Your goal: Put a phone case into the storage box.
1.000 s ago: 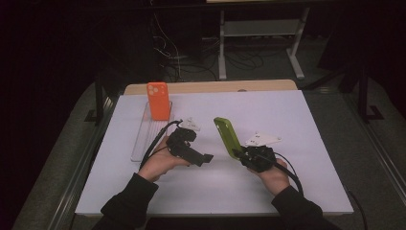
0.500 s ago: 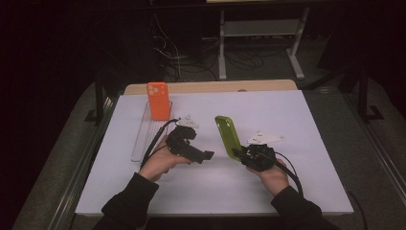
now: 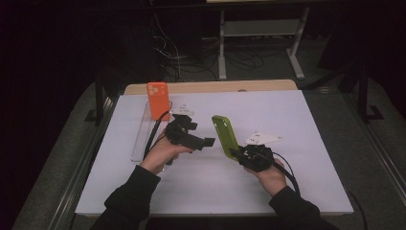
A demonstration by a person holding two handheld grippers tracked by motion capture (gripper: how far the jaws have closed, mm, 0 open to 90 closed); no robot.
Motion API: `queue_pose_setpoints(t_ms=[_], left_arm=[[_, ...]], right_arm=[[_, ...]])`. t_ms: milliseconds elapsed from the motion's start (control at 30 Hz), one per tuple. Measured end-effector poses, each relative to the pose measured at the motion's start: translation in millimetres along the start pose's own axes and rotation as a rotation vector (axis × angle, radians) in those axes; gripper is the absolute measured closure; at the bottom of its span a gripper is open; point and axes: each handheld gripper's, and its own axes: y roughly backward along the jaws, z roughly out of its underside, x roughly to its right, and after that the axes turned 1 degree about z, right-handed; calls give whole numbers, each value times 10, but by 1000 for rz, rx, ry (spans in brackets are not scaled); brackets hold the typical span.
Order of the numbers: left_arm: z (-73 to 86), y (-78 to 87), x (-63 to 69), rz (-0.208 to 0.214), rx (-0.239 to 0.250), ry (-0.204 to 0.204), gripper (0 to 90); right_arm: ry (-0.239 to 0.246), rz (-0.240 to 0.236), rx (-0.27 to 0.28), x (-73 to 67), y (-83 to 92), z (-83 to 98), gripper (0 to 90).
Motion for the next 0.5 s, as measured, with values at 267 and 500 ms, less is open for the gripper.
queue_pose_setpoints(t_ms=[267,500], left_arm=[[-56,-61,47,27,26,-10,0],[-7,-113,112,40,27,-30,0]], right_arm=[[-6,-6,5,-39,0,-17,755],[-5,-20,8,-93,-12,-19,755]])
